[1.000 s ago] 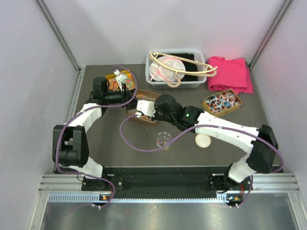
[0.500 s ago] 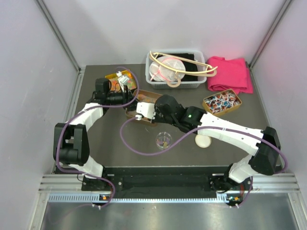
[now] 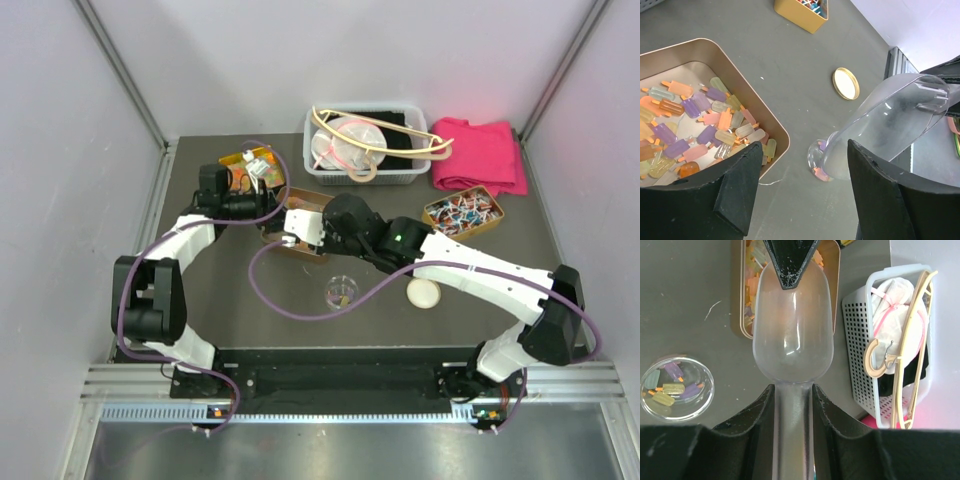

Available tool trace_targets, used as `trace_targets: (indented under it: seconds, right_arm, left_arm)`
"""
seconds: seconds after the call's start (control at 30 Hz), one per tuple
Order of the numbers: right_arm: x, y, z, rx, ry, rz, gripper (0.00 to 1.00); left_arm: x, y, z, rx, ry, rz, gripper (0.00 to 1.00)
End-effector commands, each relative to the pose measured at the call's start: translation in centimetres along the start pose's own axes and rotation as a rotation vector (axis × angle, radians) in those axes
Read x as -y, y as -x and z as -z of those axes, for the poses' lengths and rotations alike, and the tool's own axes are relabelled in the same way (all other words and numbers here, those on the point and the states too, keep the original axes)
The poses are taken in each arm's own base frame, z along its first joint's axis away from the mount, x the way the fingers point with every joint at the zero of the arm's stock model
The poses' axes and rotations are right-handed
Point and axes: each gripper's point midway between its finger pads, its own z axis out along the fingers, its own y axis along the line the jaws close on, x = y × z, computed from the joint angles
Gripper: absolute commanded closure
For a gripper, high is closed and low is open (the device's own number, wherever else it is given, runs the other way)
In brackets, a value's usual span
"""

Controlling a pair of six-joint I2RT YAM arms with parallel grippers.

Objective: Pack the candies
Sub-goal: Adjust the spatula.

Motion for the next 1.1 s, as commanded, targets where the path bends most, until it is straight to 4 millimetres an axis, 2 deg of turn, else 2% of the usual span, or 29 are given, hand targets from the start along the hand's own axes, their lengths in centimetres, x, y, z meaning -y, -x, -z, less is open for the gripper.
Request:
trace_targets:
  seconds: [0.0, 0.2, 0.23, 0.33, 0.53, 0.57, 0.6, 0.73, 0.77, 0.83, 0.93, 1.0, 1.07]
  right_arm:
    - [4.5, 4.8, 2.2, 0.155, -0.156, -0.062, 1.0]
    - [3.8, 2.7, 1.0, 0.088, -0.151, -0.008, 1.0]
    - [3.8, 2.4, 0.9, 0.079, -0.149, -0.006, 1.0]
    - [3.8, 1.3, 0.3, 0.052, -0.141, -0.003, 1.0]
    - [4.1, -0.7, -1.8, -0.043, -0.104, 0.029, 1.0]
    - [4.6, -0.8, -2.0, -0.048, -0.106, 0.026, 1.0]
    - [4.3, -1.2, -2.8, -0.067, -0.085, 0.033, 1.0]
    - [4.8, -2.3, -4.4, -0.111, -0.053, 0.052, 1.0]
    - [5.5, -2.5, -4.5, -0.118, -0.054, 0.043, 1.0]
    - [5.3, -2.7, -5.4, -0.126, -0.025, 0.038, 1.0]
    - [5.0, -2.2, -5.3, -0.091, 0.025, 0.025, 1.0]
    - [3.9, -2.0, -5.1, -0.076, 0.08, 0.028, 1.0]
    - [3.5, -2.1, -5.0, -0.071, 0.092, 0.021, 1.0]
  left_arm:
    - [-1.5, 0.8, 0.2, 0.024, 0.061, -0.04, 0.26]
    - [-2.7, 3.9, 2.3, 0.105, 0.114, -0.029, 0.13]
    - [-3.7, 4.2, 3.6, 0.117, 0.16, -0.014, 0.11]
    - [-5.1, 5.4, 4.4, 0.125, 0.237, -0.074, 0.06]
    - [-8.6, 2.1, 4.4, 0.063, 0.349, -0.005, 0.05]
    - [-9.4, 1.3, 4.5, 0.055, 0.383, 0.012, 0.05]
    - [-9.8, 0.9, 4.4, 0.052, 0.393, 0.018, 0.05]
    - [-11.0, -1.3, 4.4, 0.025, 0.426, 0.025, 0.07]
    - [-11.1, -1.6, 4.4, 0.02, 0.428, 0.027, 0.07]
    - [-11.4, -2.3, 4.5, 0.012, 0.437, 0.038, 0.07]
    - [-11.7, -1.7, 4.4, 0.03, 0.44, 0.022, 0.07]
    - [-11.7, -1.3, 4.2, 0.035, 0.425, 0.033, 0.07]
    - [-10.9, -0.2, 3.8, 0.057, 0.376, 0.032, 0.07]
